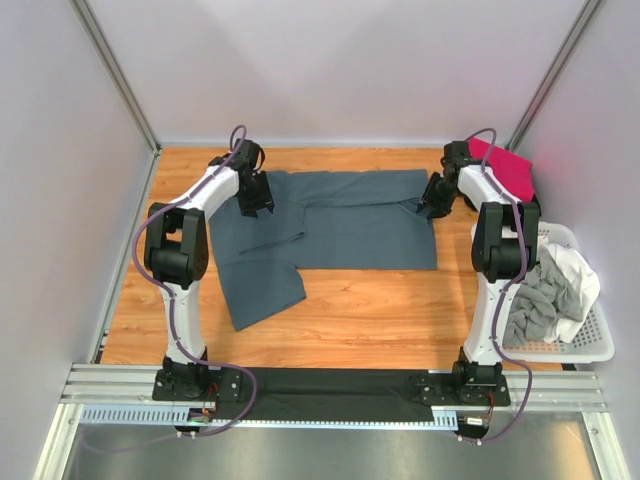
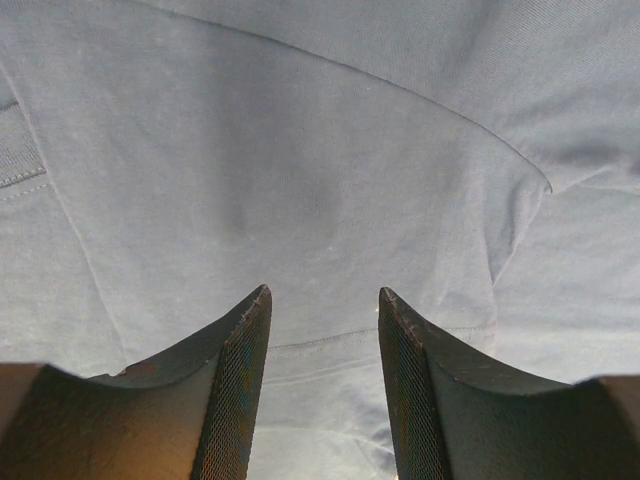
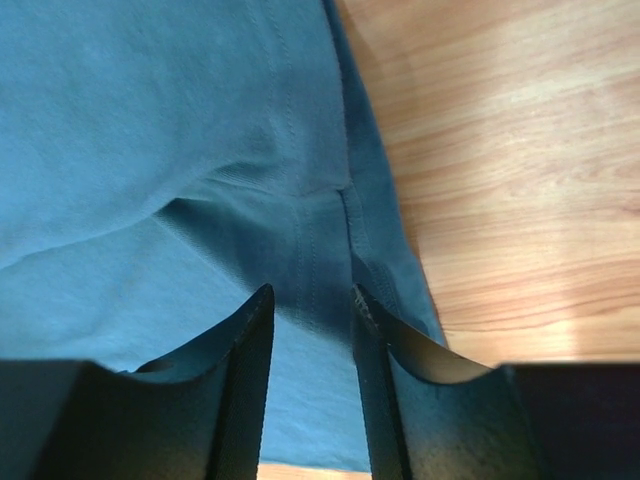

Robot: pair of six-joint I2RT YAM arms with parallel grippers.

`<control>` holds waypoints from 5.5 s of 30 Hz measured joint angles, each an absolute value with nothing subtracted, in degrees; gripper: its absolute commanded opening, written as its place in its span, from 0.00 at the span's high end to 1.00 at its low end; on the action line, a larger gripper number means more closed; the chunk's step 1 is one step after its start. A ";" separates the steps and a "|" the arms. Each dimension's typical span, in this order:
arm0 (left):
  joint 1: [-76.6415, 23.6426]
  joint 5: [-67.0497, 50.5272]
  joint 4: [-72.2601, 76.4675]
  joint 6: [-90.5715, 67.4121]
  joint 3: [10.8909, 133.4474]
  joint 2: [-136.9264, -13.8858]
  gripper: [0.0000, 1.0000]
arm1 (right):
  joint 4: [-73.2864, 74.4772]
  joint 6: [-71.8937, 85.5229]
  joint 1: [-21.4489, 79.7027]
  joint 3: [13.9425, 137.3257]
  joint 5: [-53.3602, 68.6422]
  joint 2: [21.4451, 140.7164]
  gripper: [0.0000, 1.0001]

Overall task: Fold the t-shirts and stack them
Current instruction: Fold the tshirt

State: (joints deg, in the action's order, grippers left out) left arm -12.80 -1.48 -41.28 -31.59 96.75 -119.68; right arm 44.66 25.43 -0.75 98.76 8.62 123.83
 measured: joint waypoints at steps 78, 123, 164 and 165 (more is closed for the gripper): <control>-12.80 -1.30 -42.37 -31.11 98.02 -120.14 0.48 | 35.18 22.22 -0.49 98.61 5.52 126.50 0.72; -12.80 -1.23 -42.83 -31.11 98.80 -121.32 0.49 | 36.23 18.52 -0.43 99.72 7.57 126.72 0.60; -12.80 -1.10 -44.10 -31.07 99.61 -123.28 0.50 | 41.71 9.56 -0.16 117.62 -4.91 134.56 1.00; -12.80 -1.04 -44.12 -31.07 99.61 -123.28 0.50 | 41.74 9.52 -0.16 117.64 -4.95 134.78 1.00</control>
